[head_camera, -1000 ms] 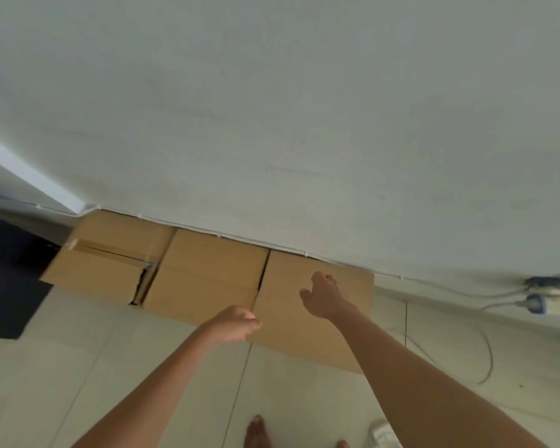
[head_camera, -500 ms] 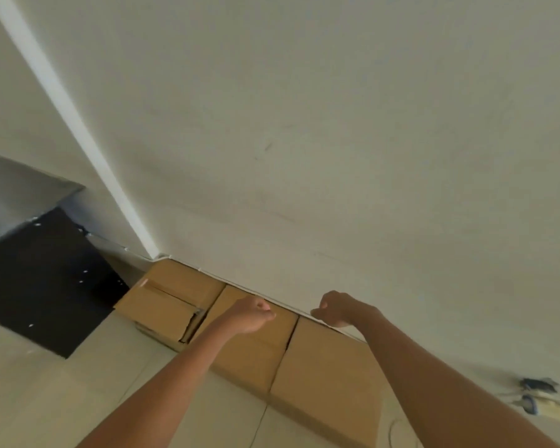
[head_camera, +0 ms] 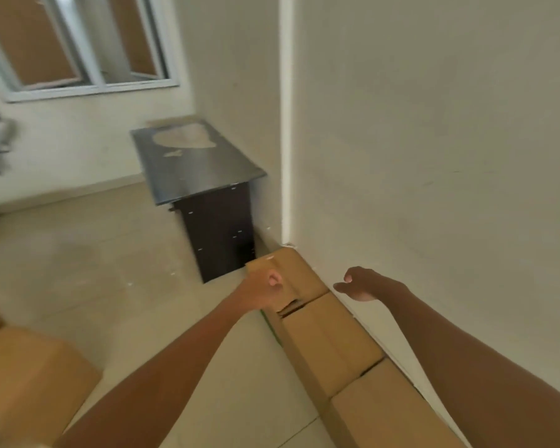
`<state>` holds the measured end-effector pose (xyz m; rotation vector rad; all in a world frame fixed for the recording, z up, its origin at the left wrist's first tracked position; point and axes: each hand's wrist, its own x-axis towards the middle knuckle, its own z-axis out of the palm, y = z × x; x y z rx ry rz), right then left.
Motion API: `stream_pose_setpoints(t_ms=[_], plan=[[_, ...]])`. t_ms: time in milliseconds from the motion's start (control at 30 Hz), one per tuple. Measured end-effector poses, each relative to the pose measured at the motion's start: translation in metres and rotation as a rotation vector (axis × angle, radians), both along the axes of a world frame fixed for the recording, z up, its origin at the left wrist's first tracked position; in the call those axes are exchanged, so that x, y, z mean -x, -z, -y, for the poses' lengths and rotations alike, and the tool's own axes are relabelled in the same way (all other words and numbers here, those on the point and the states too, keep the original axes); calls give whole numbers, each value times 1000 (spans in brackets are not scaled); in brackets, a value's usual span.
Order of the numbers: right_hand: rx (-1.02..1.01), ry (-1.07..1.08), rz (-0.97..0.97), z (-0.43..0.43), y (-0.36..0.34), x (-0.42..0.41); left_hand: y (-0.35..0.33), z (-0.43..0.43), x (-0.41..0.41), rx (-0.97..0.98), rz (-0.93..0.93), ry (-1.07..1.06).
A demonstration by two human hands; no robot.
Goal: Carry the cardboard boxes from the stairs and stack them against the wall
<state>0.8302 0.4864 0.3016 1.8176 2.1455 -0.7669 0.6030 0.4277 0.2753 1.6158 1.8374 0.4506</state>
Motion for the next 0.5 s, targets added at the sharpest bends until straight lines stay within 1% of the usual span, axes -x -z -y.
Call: stream_pose_setpoints(t_ms=[100, 167, 233, 300, 367, 500], plan=[[15, -117, -27, 12, 4, 51, -6, 42, 50, -32, -110, -78], [11, -206, -32, 21, 7, 88, -5, 73, 85, -19, -141, -164], [-55, -312, -24, 27, 12, 127, -3, 107, 121, 3, -146, -258], [-123, -455, 35, 37, 13, 172, -2, 144, 157, 24, -141, -368], [-82, -558, 32, 56, 10, 221, -3, 182, 192, 46, -142, -491], [-30, -665, -69, 101, 2, 314, -5, 257, 258, 74, -161, -707]])
